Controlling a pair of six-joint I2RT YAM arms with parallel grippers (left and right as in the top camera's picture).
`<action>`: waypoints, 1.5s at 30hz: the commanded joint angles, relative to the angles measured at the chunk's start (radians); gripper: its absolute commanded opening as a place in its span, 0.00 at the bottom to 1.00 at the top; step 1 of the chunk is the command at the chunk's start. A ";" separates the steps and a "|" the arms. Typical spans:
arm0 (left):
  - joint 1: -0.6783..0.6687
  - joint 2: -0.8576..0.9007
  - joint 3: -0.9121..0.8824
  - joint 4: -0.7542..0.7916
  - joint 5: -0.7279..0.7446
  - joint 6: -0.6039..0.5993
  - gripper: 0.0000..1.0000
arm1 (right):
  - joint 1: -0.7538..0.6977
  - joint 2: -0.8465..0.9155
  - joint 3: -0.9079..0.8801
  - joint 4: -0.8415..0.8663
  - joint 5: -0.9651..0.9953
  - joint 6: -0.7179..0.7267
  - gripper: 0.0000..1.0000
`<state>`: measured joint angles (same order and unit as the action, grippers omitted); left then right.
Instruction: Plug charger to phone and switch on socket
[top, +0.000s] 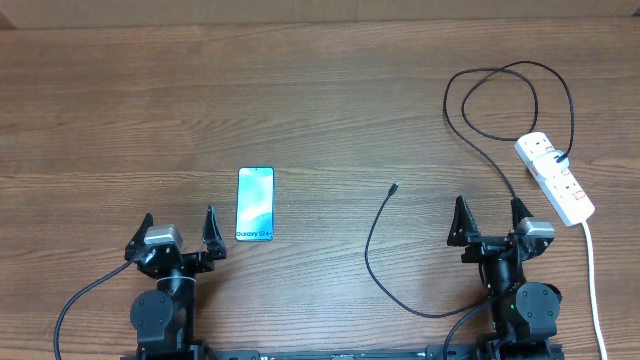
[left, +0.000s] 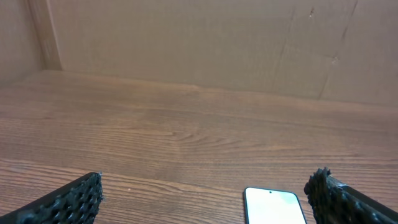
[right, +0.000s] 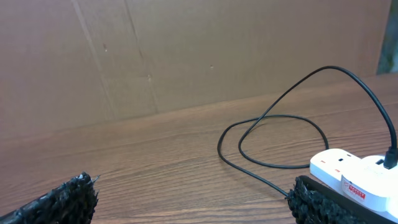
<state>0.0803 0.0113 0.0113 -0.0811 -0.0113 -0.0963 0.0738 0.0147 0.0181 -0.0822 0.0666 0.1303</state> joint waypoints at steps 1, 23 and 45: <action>0.005 -0.005 -0.006 0.004 0.001 0.022 1.00 | 0.003 -0.008 -0.010 0.006 0.000 -0.005 1.00; 0.005 -0.005 -0.006 0.004 0.001 0.022 1.00 | 0.003 -0.008 -0.010 0.006 0.000 -0.005 1.00; 0.005 -0.005 -0.006 0.004 0.001 0.022 1.00 | 0.003 -0.008 -0.010 0.006 0.000 -0.005 1.00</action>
<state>0.0803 0.0113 0.0113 -0.0814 -0.0113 -0.0963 0.0734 0.0147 0.0181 -0.0814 0.0669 0.1299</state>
